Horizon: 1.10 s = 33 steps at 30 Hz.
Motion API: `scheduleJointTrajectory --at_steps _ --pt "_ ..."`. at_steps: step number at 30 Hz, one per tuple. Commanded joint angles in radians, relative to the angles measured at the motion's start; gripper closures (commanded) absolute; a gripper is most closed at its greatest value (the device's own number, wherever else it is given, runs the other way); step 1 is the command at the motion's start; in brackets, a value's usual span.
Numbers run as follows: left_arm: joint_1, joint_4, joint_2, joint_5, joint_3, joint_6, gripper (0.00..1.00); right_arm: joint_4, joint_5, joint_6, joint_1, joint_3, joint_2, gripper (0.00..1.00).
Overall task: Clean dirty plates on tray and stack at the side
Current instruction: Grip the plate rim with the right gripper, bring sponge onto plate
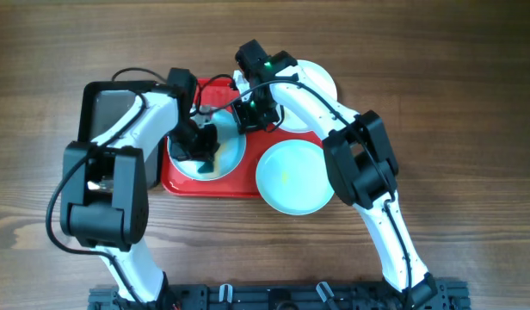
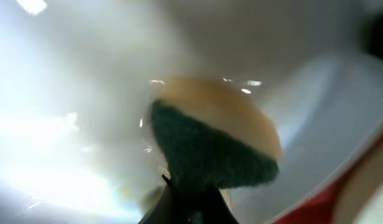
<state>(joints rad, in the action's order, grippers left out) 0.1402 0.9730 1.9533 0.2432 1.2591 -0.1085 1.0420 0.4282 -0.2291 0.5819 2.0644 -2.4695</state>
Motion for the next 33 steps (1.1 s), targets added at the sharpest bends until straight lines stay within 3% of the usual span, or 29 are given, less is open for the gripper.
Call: scheduleJointTrajectory --at_steps 1,11,16,21,26,29,33 --pt "-0.091 0.0 0.04 -0.345 -0.03 -0.181 0.96 -0.001 0.031 0.016 -0.001 0.003 -0.014 0.96" --pt "-0.065 -0.27 0.04 -0.375 -0.03 -0.271 0.96 0.029 0.087 0.02 -0.006 -0.007 -0.014 0.96" --pt "-0.052 -0.316 0.04 -0.32 -0.03 -0.292 0.96 0.009 0.116 0.021 -0.014 -0.066 -0.014 0.96" --pt "-0.03 -0.369 0.04 -0.13 -0.03 -0.126 0.96 0.017 0.116 0.046 -0.013 -0.083 -0.014 0.96" --pt "0.043 -0.356 0.04 -0.055 -0.03 0.02 0.96 0.019 0.117 0.065 -0.013 -0.083 -0.014 0.96" --pt "0.061 -0.317 0.04 -0.053 -0.03 0.01 0.96 0.051 0.122 0.098 -0.018 -0.083 -0.014 0.96" --pt "0.029 -0.257 0.04 -0.053 -0.024 -0.097 0.96 0.097 0.11 0.233 -0.045 -0.082 -0.014 0.96"
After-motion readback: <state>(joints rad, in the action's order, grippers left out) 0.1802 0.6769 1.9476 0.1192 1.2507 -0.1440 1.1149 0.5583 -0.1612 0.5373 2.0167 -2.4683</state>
